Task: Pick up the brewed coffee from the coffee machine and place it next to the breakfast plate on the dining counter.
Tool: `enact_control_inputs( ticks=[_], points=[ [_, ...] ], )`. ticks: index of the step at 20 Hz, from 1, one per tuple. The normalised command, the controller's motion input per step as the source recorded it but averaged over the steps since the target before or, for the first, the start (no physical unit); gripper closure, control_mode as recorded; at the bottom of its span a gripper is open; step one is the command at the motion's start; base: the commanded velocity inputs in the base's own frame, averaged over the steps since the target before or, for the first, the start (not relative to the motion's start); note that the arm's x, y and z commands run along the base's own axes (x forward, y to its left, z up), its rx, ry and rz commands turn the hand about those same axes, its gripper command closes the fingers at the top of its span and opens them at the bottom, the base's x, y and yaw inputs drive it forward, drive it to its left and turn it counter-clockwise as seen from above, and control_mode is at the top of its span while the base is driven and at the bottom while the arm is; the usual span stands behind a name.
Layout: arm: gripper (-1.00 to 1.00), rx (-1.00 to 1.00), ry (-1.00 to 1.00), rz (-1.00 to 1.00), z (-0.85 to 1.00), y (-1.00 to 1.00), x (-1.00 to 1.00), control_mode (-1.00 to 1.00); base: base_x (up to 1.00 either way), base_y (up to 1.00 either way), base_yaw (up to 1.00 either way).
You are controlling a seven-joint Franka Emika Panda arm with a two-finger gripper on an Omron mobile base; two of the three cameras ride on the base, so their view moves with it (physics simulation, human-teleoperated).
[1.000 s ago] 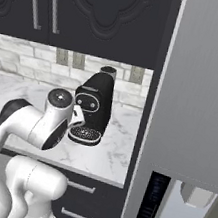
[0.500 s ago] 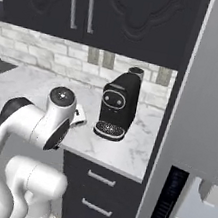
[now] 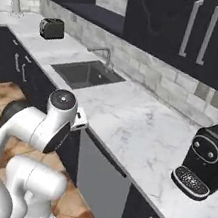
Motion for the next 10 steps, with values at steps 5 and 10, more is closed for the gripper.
enact_control_inputs(
  ticks=[5, 10],
  points=[
    [1.00, 0.00, 0.00, 0.00, 0.00, 0.00, 0.00, 1.00, -0.07, 0.01, 1.00],
    [1.00, 0.00, 0.00, 0.00, 0.00, 0.00, 0.00, 1.00, -0.02, 0.00, 1.00]
  ],
)
